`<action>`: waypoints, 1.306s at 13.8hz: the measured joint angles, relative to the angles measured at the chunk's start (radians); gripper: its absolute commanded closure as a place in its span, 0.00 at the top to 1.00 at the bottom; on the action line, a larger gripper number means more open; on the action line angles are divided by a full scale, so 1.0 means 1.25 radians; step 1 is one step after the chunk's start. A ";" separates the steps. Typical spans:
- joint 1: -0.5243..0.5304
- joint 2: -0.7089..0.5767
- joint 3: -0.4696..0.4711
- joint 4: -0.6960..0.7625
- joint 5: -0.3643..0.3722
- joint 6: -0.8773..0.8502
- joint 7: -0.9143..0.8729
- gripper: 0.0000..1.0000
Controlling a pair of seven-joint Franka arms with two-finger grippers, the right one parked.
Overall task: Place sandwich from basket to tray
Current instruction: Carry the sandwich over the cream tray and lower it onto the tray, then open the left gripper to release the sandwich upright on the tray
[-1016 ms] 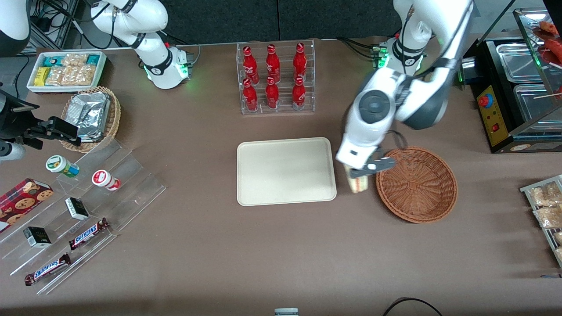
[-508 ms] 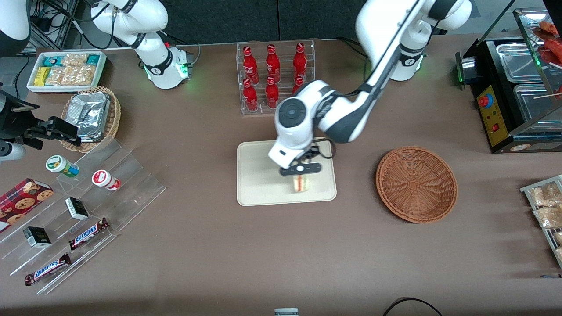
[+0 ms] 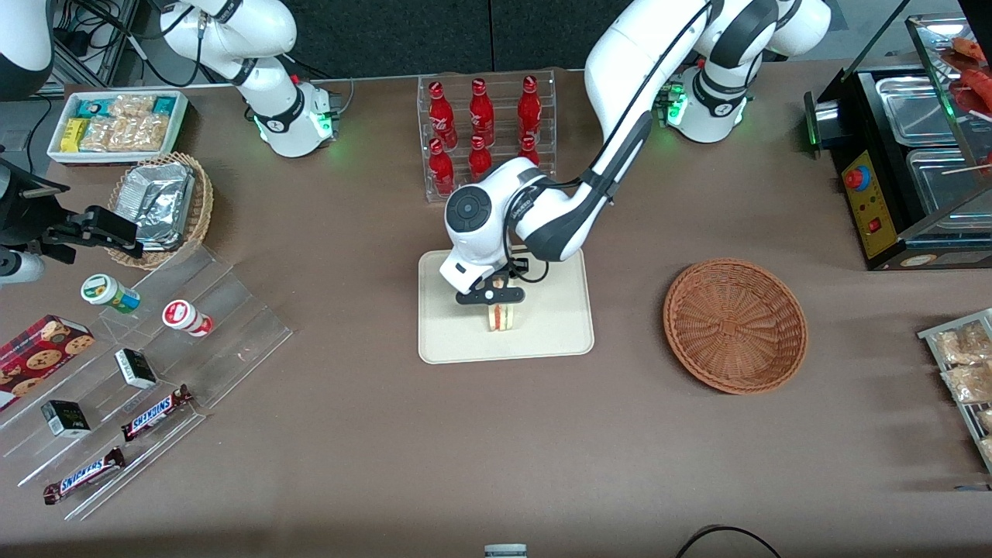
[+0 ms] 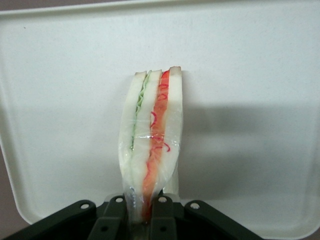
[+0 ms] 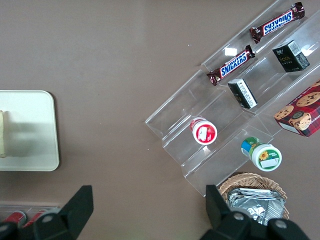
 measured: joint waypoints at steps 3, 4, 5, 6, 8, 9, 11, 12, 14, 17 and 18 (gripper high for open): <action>-0.006 0.011 0.000 0.003 0.000 0.000 -0.010 1.00; -0.008 0.013 0.000 0.003 0.000 0.000 -0.011 1.00; -0.009 0.013 0.000 0.003 0.000 0.000 -0.011 1.00; -0.010 0.013 0.000 0.007 0.000 -0.001 -0.013 1.00; -0.011 0.009 0.003 0.023 0.000 -0.019 -0.017 1.00; -0.010 0.002 0.006 0.033 0.000 -0.037 -0.027 1.00; -0.010 -0.030 0.011 0.051 0.000 -0.078 -0.063 1.00; -0.008 -0.054 0.014 0.059 0.001 -0.102 -0.086 1.00; 0.011 -0.119 0.025 0.067 0.001 -0.148 -0.112 1.00; 0.090 -0.228 0.030 0.068 -0.001 -0.256 -0.113 1.00; 0.119 -0.261 0.030 0.067 -0.003 -0.292 -0.111 1.00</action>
